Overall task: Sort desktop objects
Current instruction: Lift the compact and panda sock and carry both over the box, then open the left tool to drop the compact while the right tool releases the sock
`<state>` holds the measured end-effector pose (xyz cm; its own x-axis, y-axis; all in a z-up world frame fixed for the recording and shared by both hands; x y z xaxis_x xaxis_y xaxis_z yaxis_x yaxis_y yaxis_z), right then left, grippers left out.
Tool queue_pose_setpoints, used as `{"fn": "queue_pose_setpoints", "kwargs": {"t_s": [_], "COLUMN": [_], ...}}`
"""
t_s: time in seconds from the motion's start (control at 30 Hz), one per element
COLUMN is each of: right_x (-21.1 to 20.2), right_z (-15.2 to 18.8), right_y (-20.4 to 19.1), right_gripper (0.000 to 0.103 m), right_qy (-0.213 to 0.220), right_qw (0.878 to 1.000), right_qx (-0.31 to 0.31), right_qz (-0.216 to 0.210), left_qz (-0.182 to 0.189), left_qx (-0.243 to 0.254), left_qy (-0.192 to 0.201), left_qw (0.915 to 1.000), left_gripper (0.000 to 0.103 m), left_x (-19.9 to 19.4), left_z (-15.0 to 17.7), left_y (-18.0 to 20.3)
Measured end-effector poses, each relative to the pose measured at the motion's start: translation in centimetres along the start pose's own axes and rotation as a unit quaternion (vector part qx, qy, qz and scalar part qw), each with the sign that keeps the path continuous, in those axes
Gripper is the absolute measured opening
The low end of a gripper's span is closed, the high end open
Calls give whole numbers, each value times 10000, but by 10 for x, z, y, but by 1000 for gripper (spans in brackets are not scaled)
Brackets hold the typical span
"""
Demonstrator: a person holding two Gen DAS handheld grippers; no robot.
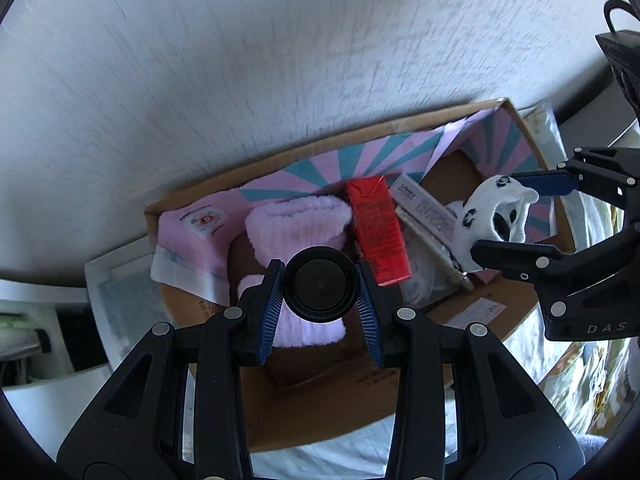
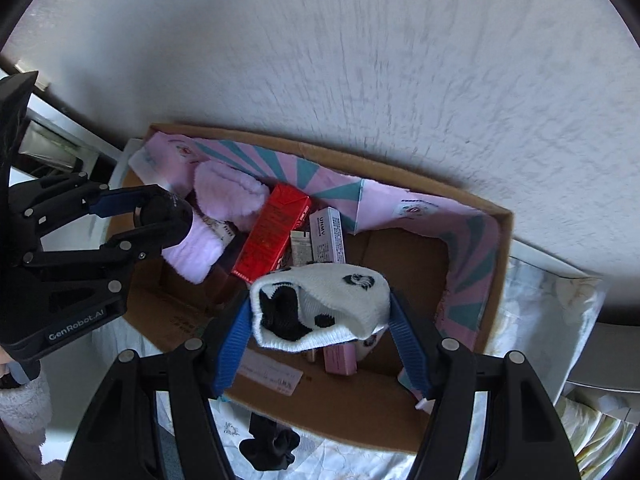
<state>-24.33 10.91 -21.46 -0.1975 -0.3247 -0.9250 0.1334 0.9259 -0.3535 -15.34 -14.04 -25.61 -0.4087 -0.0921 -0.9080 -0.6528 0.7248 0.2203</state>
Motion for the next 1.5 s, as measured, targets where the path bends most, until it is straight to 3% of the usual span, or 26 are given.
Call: {"fn": "queue_pose_setpoints", "kwargs": {"t_s": [0.43, 0.5, 0.57, 0.63, 0.7, 0.73, 0.77, 0.8, 0.83, 1.17, 1.5], "right_x": [25, 23, 21, 21, 21, 21, 20, 20, 19, -8, -31], "right_z": [1, 2, 3, 4, 7, 9, 10, 13, 14, 28, 49], "right_y": [2, 1, 0, 2, 6, 9, 11, 14, 15, 20, 11], "right_gripper": [63, 63, 64, 65, 66, 72, 79, 96, 103, 103, 103], "right_qy": [-426, -401, -396, -405, -431, -477, -542, -620, -633, -296, -151], "right_qw": [9988, 9988, 9983, 9967, 9962, 9968, 9973, 9975, 9976, 9978, 9975], "right_qx": [-165, -259, -376, -502, -494, -412, -301, -214, -205, -465, -673], "right_qz": [151, 113, 211, 488, 567, 499, 385, 254, 200, 373, 163], "left_qz": [-36, -108, -215, -155, -100, -152, -233, -295, -338, 114, 60], "left_qx": [118, 100, 54, 20, 9, 41, 94, 119, 136, 86, 36], "left_qy": [-114, -160, -196, -88, -25, 62, 190, 259, 301, 217, 318], "left_qw": [9999, 9998, 9996, 9998, 9999, 9999, 9995, 9992, 9989, 9997, 9995], "left_gripper": [35, 51, 93, 103, 103, 103, 103, 103, 103, 103, 103], "left_x": [6, 6, 6, 0, -5, -9, -14, -17, -21, -38, -65], "left_z": [-2, -3, -4, -5, -7, -8, -9, -10, -11, -8, 10], "left_y": [-7, -8, -11, -11, -10, -9, -8, -8, -7, 7, 24]}}
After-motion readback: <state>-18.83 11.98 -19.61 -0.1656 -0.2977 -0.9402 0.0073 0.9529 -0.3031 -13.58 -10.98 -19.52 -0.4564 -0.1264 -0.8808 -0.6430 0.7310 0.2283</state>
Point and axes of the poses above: each gripper's, at about its wrist camera, not at the fingertips, and x roughly the way its jaws point, y to its right, z to its underside, the point moved 6 cm from there along x, roughly the way its jaws point, and after that the axes turned 10 degrees about x, right-handed, at the moved point
